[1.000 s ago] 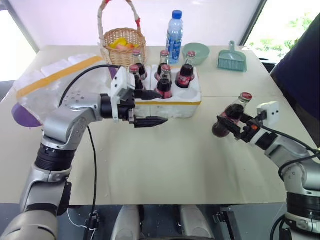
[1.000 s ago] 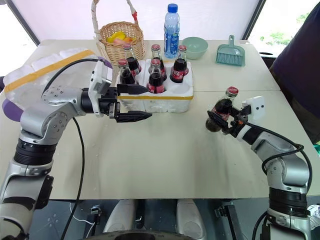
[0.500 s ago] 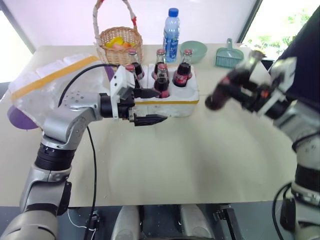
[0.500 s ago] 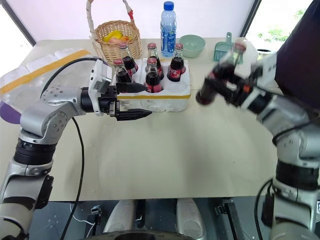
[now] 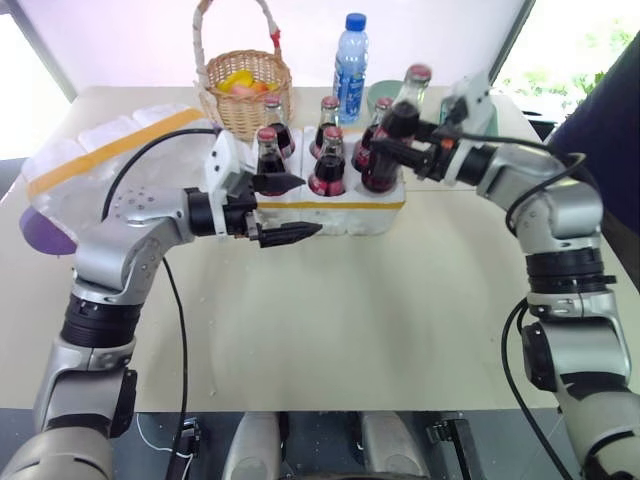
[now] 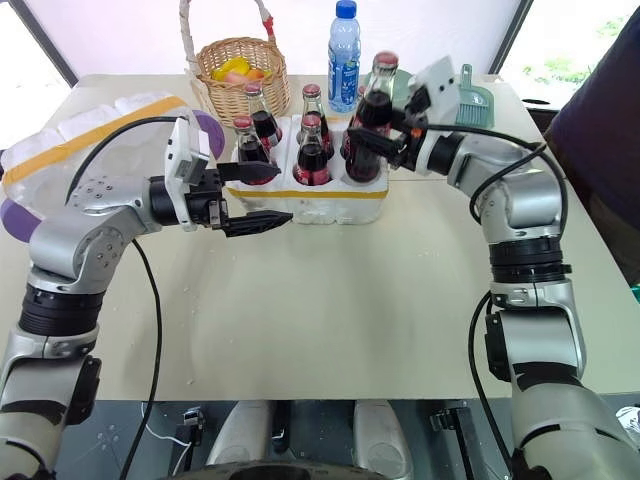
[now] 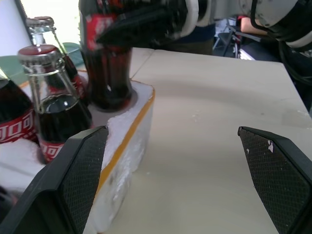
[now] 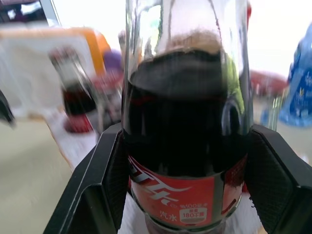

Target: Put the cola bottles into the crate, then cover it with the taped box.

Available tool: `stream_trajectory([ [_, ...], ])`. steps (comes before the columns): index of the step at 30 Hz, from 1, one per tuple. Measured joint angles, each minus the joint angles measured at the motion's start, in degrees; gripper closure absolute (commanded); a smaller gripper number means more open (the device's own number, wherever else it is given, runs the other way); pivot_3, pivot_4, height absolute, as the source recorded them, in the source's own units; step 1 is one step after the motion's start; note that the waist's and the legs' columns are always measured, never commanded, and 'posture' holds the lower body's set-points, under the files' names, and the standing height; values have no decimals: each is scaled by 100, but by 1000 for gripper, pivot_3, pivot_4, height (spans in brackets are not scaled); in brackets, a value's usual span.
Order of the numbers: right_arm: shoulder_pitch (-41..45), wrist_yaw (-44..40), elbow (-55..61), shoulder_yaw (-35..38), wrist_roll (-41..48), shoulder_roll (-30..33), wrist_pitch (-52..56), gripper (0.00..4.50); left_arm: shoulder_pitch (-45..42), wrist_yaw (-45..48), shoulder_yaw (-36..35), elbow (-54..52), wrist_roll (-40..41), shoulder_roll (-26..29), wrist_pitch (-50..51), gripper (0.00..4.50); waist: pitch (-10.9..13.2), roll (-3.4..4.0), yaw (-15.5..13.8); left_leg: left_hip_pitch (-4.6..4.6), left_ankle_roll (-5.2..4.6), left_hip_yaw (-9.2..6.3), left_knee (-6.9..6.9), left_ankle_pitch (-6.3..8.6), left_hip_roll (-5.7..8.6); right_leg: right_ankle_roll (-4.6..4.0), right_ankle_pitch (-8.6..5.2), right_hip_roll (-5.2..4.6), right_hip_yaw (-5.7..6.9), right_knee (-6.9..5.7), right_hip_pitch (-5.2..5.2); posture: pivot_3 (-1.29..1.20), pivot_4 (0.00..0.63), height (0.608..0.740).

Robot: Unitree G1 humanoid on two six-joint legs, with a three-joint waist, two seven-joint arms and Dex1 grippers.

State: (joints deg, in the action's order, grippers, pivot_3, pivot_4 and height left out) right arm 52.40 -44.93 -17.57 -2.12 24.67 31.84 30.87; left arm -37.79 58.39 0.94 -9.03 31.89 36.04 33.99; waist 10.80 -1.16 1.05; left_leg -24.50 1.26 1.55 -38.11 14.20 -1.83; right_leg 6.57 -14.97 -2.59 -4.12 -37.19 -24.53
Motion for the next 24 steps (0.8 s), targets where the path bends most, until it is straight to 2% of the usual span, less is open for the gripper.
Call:
stream_trajectory([
  [8, 33, -330, -435, -330, -603, -160, -273, 1872, 150, -124, -63, -137, 5, 96, 37, 0, 0, 0, -3, 3, 1, -1, -3, 0, 0, 0, 0, 0, 0, -4, 1, 0, 150, 740],
  [10, 33, -351, -571, -396, -706, -211, -286, 844, 150, -129, -80, -134, 6, 118, 37, 0, 0, 0, -10, 2, 1, -2, -2, 0, 0, 0, 0, 0, 2, -4, 1, 0, 150, 740],
  [12, 26, -369, -697, -452, -829, -227, -281, 50, 149, -112, -98, -112, 6, 158, 37, 0, 0, 0, -10, 2, 1, 0, -2, 0, 0, 0, 0, 0, 2, -3, 1, 0, 150, 740],
  [18, -101, -715, -194, -331, -734, 136, 33, 50, 146, 22, -345, -64, 153, 557, 161, 0, 1, 1, -4, 4, 1, -3, -3, 0, 0, -1, 0, 0, 3, -6, 3, 0, 150, 740],
  [23, -164, -1387, 772, 272, -227, 1238, 626, 50, 155, 421, -1256, -48, 525, 1744, 550, 0, 12, 1, 14, 6, 0, 0, 2, 1, -2, -1, 0, 0, 2, -1, 1, 0, 150, 740],
  [24, -162, -1638, 967, 365, -34, 1539, 841, 50, 202, 668, -1409, 20, 589, 2178, 589, 0, 14, 1, 28, 5, 0, 0, 4, 1, -4, -2, -1, 2, 2, -1, -2, 0, 150, 740],
])
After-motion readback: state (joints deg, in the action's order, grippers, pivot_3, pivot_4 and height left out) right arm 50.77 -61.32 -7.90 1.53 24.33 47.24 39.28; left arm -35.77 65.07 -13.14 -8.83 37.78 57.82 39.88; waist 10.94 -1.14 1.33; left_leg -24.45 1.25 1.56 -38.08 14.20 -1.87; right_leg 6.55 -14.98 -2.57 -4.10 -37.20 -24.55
